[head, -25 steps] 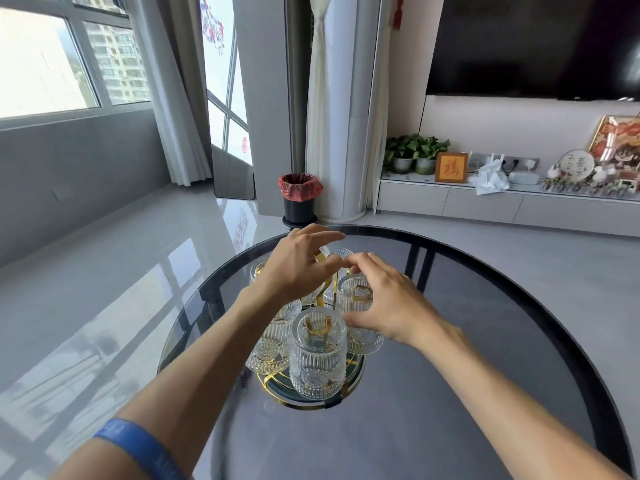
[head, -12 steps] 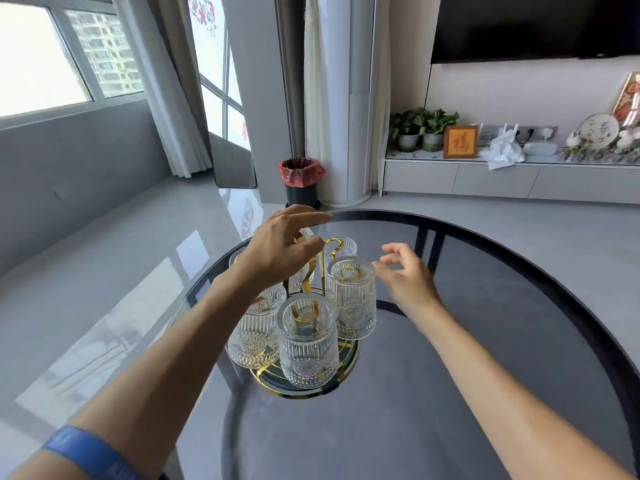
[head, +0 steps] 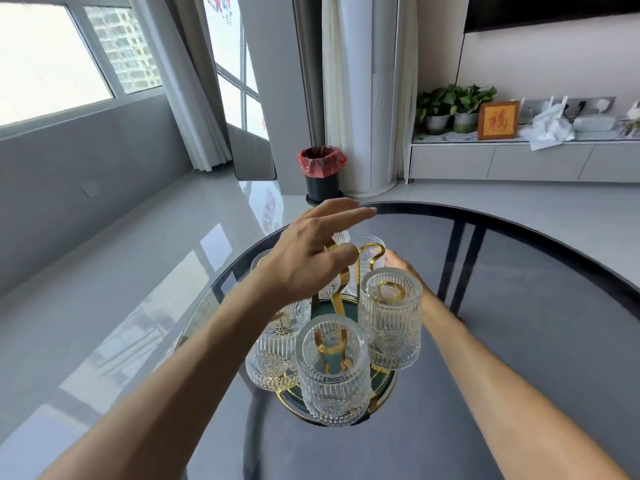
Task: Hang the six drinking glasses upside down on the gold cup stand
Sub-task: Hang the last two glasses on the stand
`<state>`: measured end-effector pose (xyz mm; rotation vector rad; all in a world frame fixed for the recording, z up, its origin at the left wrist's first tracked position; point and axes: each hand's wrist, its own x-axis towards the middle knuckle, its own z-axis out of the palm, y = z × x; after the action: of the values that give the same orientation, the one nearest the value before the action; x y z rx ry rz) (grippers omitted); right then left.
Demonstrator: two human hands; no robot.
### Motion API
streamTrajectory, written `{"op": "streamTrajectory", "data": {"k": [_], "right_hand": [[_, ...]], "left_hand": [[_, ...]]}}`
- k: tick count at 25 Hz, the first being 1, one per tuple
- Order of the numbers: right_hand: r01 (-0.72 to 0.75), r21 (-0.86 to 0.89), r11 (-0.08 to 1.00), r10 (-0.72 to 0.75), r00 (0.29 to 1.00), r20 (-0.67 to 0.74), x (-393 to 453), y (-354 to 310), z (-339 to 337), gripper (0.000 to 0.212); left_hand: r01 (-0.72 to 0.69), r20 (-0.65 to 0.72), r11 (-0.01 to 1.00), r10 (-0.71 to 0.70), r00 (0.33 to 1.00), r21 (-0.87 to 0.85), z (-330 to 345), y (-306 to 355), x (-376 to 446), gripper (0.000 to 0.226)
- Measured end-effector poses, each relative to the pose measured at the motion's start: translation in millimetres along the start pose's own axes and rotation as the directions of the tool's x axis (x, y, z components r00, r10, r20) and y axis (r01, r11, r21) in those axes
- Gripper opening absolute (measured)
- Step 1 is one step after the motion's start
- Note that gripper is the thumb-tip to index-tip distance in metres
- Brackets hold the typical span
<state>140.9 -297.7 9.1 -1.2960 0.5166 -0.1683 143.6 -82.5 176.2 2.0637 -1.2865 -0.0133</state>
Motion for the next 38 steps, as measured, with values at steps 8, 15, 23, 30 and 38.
{"op": "streamTrajectory", "data": {"k": [8,15,23,30,38], "right_hand": [[0.078,-0.212,0.974,-0.111,0.983,-0.147,-52.3,-8.9,-5.3,0.061],[0.33,-0.568,0.754,-0.363,0.93,0.058,-143.7,-86.4,-72.6,0.088],[0.34,-0.777,0.529,-0.475,0.878,0.06,-220.3,-164.9,-77.0,0.075],[0.242,-0.914,0.326,-0.687,0.725,-0.053,-238.5,-179.3,-50.2,0.073],[0.182,-0.962,0.203,-0.562,0.827,0.038,-203.6,-137.2,-17.7,0.082]], "left_hand": [[-0.038,0.043,0.998,0.041,0.998,-0.058,0.5,4.1,-1.5,0.061],[-0.078,0.081,0.991,0.087,0.993,-0.107,11.4,27.0,-0.3,0.077],[-0.11,0.138,0.992,0.117,0.983,-0.061,32.3,50.5,11.1,0.063],[-0.035,0.104,0.997,0.042,0.994,-0.067,37.0,56.3,8.2,0.067],[-0.022,0.107,0.994,0.033,0.994,-0.104,37.0,52.0,9.4,0.076]]}}
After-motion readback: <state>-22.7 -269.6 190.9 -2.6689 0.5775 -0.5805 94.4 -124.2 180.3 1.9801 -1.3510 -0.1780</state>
